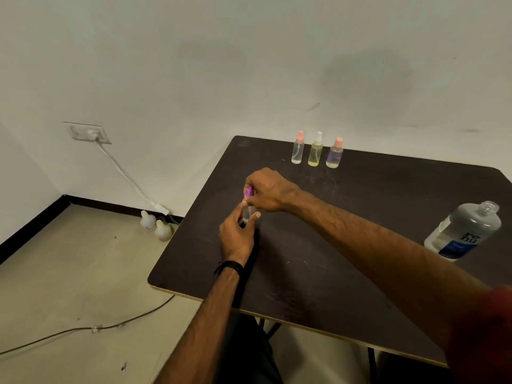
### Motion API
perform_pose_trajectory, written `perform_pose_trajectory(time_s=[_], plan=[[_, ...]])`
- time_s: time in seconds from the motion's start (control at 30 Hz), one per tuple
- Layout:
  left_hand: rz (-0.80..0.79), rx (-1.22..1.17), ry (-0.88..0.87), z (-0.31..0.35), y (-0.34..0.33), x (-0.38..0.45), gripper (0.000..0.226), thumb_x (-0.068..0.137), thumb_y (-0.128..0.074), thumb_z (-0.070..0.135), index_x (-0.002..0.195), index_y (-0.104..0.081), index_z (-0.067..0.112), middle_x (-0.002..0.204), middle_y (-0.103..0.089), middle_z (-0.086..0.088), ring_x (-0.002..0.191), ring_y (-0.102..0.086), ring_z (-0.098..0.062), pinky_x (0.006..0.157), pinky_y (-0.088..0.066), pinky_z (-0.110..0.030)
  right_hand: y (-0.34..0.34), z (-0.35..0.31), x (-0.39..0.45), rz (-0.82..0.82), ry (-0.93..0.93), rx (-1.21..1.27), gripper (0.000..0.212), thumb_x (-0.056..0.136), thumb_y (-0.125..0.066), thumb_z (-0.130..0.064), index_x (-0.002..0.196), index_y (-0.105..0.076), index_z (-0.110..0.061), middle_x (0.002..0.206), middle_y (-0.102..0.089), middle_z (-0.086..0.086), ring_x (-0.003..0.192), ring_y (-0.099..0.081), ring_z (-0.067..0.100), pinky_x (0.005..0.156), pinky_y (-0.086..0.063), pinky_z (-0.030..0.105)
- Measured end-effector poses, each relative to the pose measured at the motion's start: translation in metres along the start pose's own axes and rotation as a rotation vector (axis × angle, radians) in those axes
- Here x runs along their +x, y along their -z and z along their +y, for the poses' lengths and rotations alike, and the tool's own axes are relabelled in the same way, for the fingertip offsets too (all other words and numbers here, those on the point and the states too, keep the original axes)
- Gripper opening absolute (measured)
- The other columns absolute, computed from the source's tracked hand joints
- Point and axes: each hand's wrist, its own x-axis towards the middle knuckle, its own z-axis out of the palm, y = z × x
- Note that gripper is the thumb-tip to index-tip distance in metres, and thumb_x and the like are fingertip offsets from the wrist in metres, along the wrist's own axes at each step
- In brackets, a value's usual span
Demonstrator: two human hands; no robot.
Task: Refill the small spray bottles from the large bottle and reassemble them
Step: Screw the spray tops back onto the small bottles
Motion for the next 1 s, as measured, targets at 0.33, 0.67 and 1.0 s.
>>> perform_pose_trajectory(time_s=[0.33, 0.67, 1.0], plan=[[0.032, -0.111, -0.12, -0.019, 0.007, -0.006, 0.046, 0.087, -0.077, 0.019, 0.131, -0.066, 0.018, 0.118, -0.073, -0.001, 0.106, -0.069, -0.008, 0.09, -0.056, -0.02, -0.063, 0.015, -0.048, 0.285, -0.365, 0.578, 0.035, 0.073, -0.082, -0.032, 0.102, -0.068, -0.017, 0.093, -0.069, -0.006, 0.084, -0.064, 0.008, 0.075, -0.054, 0.022], [-0.083, -0.005, -0.119, 0.011, -0.03, 0.046, 0.036, 0.095, -0.063, 0.011, 0.128, -0.067, 0.026, 0.1, -0.066, 0.02, 0.092, -0.064, 0.003, 0.089, -0.054, -0.022, -0.065, 0.025, -0.007, 0.459, -0.587, 0.761, 0.021, 0.086, -0.066, -0.029, 0.103, -0.069, -0.017, 0.092, -0.069, -0.005, 0.081, -0.063, 0.009, 0.076, -0.054, 0.025], [-0.273, 0.01, -0.146, 0.031, -0.094, 0.157, 0.028, 0.103, -0.05, 0.016, 0.127, -0.066, 0.017, 0.099, -0.061, 0.018, 0.087, -0.057, 0.008, 0.084, -0.046, -0.014, -0.047, 0.1, 0.081, 0.509, -0.58, 0.718, 0.023, 0.095, -0.053, -0.035, 0.105, -0.065, -0.017, 0.095, -0.067, -0.002, 0.087, -0.062, 0.015, 0.072, -0.044, 0.024]])
